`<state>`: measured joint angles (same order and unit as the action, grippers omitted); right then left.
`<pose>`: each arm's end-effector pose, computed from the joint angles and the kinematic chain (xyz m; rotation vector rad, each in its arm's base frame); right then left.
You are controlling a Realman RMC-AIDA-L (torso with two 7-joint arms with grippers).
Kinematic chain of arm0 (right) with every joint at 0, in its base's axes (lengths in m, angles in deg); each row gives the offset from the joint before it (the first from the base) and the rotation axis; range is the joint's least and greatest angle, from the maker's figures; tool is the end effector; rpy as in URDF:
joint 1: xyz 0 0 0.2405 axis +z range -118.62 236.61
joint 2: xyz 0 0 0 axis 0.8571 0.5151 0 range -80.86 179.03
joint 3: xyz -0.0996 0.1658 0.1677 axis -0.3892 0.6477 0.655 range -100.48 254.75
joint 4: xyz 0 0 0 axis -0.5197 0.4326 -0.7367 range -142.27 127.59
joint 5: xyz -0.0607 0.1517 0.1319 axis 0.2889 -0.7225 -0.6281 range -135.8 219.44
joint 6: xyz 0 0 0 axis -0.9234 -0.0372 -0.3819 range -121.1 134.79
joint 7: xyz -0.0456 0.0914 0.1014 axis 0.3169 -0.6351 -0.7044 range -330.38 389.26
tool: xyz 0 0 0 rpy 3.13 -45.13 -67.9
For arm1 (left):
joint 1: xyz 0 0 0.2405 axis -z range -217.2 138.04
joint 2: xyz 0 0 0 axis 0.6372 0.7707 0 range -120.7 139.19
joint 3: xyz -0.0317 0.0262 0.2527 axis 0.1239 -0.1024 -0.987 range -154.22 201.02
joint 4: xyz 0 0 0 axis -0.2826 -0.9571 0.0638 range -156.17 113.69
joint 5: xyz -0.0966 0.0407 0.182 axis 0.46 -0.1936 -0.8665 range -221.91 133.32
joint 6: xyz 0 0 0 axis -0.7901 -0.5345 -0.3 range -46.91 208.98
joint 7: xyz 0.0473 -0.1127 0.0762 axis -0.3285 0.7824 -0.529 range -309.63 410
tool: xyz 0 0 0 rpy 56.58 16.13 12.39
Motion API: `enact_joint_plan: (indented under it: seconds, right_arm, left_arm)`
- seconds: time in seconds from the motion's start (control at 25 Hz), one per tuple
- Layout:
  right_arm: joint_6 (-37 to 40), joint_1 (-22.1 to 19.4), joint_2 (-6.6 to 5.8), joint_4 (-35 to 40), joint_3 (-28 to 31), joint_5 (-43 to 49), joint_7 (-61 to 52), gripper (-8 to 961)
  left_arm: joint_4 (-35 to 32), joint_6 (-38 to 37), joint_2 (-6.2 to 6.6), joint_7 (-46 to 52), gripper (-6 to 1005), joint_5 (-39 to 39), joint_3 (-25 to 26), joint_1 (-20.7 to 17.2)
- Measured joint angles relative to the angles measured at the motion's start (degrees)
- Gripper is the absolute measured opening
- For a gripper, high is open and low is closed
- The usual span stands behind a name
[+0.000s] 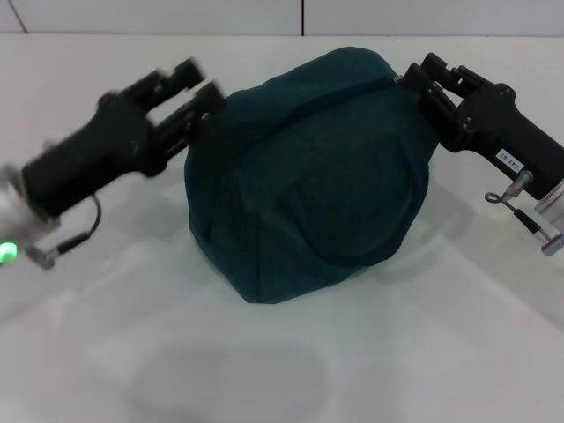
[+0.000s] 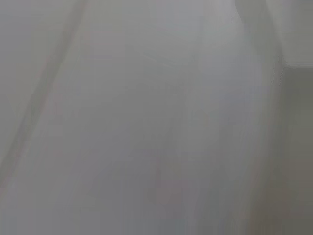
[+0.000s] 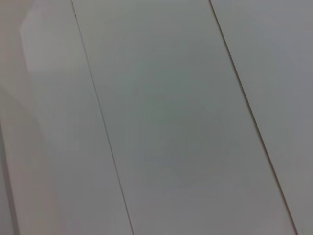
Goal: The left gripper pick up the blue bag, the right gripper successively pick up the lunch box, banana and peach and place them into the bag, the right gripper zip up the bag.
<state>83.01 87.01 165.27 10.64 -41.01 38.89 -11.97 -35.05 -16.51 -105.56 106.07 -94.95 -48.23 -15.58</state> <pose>0.2292 0.3337 -0.0386 -2.1115 0.5384 1.2809 -0.2585 0.2920 0.0073 -2.2534 -0.5132 -1.4402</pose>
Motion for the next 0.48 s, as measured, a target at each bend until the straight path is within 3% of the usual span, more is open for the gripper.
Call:
enact_joint_plan:
  seconds: [0.08,0.2,0.32,0.48]
  right_arm:
    - [0.1,0.0,0.00,0.0,0.0,0.0,-0.1,308]
    - [0.1,0.0,0.00,0.1,0.0,0.0,0.0,308]
    - [0.1,0.2,0.00,0.0,0.0,0.0,-0.1,308]
    - [0.0,0.2,-0.01,-0.1,0.0,0.0,-0.1,307]
  left_arm:
    - [-3.5,1.0,2.30,9.4,354,-4.9,0.2,3.5]
    - [-7.1,2.5,3.85,17.6,447,-9.4,0.3,7.4]
    - [-11.8,5.6,3.79,23.1,530,-13.2,0.3,9.5]
    - [-20.1,13.5,2.11,31.7,611,-20.6,0.4,10.7]
